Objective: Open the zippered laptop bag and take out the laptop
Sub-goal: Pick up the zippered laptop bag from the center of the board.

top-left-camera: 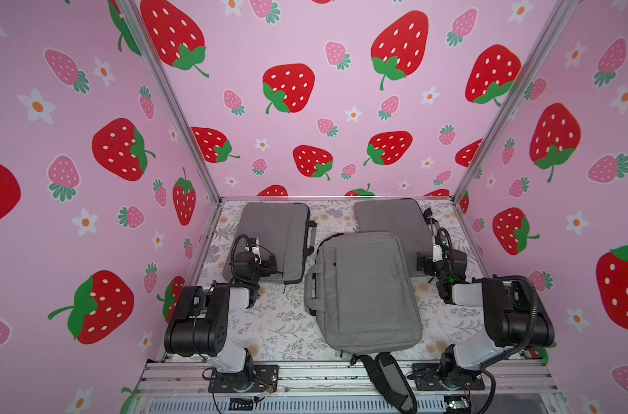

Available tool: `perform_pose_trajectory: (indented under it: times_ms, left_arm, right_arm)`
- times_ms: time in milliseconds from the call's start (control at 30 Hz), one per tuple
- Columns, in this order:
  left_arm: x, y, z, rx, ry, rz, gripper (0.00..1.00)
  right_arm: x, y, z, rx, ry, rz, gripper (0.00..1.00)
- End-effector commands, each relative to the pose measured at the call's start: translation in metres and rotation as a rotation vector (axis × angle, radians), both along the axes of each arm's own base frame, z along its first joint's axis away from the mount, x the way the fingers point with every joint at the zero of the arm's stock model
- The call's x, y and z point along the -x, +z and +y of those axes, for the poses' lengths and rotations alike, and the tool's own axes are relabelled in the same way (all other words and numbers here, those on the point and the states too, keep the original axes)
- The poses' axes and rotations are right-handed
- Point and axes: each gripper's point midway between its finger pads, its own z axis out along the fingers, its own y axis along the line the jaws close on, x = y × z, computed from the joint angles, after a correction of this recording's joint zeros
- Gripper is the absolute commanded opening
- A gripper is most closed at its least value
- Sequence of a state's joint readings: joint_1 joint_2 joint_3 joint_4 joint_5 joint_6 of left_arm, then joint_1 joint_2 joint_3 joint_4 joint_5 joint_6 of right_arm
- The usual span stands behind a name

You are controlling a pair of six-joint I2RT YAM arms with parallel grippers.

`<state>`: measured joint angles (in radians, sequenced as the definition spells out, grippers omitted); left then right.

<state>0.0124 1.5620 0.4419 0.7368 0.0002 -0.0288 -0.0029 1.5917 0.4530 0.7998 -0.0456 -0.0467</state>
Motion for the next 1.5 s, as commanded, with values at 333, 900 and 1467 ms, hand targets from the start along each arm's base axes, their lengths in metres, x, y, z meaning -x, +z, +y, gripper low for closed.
perform_pose_trajectory:
  times_ms: [333, 900, 1467]
  left_arm:
    - [-0.009, 0.015, 0.001, -0.004, 0.000, -0.044, 0.99]
    - [-0.016, 0.043, -0.007, -0.050, -0.023, -0.002, 0.99]
    - [0.041, 0.119, -0.098, -0.126, -0.331, 0.280, 0.99]
  right_arm:
    - [0.000, 0.005, -0.005, 0.006, -0.032, -0.011, 0.99]
    - [0.000, 0.023, -0.007, 0.005, -0.046, -0.007, 0.99]
    - [0.050, 0.116, 0.059, -0.255, 0.264, 0.106, 0.99]
